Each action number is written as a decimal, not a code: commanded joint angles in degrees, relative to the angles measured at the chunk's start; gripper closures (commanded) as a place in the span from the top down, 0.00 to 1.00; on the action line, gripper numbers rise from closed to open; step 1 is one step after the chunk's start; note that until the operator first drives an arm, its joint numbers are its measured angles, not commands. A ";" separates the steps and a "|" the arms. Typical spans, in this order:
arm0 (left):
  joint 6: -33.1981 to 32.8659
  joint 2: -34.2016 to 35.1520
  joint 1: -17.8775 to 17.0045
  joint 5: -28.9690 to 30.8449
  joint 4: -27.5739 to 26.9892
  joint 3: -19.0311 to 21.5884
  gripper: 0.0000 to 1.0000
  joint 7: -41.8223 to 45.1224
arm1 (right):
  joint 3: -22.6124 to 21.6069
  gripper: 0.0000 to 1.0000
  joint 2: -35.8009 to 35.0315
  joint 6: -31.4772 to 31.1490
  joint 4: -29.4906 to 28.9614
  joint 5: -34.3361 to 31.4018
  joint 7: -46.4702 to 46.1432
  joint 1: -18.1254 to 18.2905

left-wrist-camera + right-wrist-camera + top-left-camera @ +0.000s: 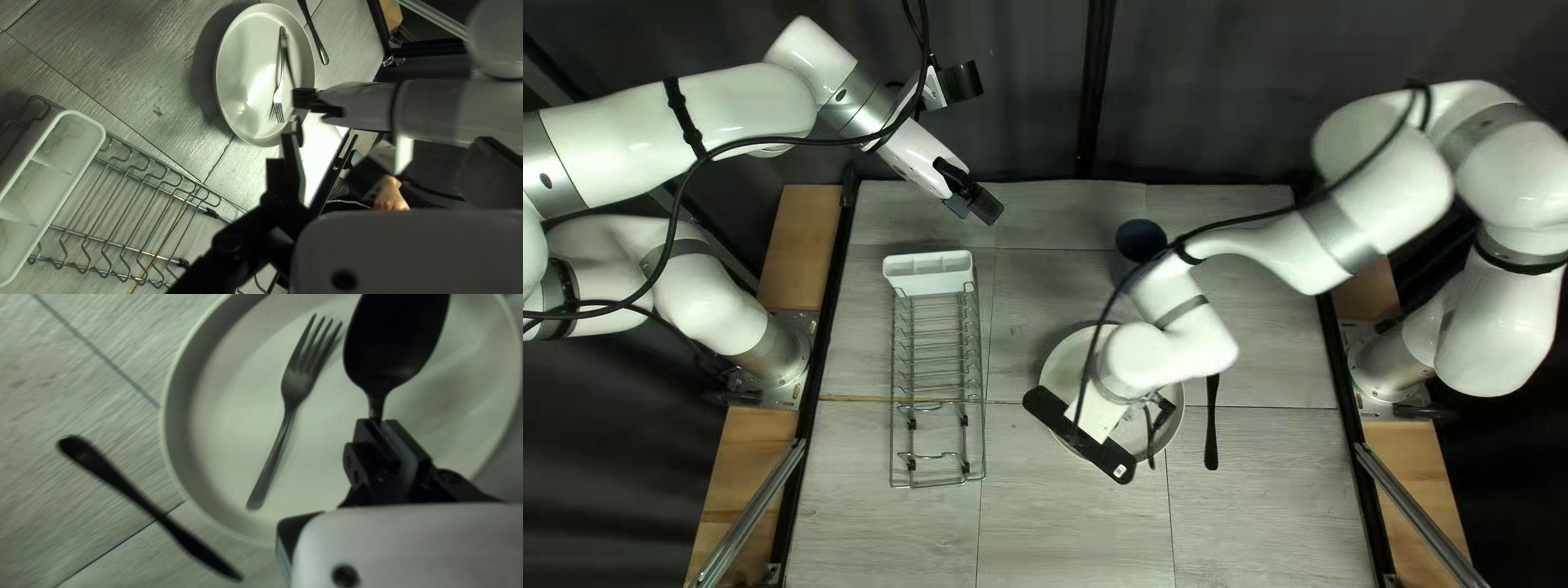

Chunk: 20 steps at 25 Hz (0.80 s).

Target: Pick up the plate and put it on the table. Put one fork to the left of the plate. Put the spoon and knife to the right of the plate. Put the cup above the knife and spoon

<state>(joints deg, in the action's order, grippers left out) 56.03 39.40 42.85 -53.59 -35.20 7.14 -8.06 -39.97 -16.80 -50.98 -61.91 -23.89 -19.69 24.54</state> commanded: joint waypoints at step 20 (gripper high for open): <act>0.00 0.00 0.00 0.00 0.00 0.00 1.00 0.00 | -5.09 0.00 32.55 -2.01 22.04 21.06 68.38 -4.67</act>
<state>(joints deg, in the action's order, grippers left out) 56.03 39.40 42.85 -53.59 -35.20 7.14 -8.06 -44.79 15.23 -53.15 -40.18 -3.28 47.54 19.97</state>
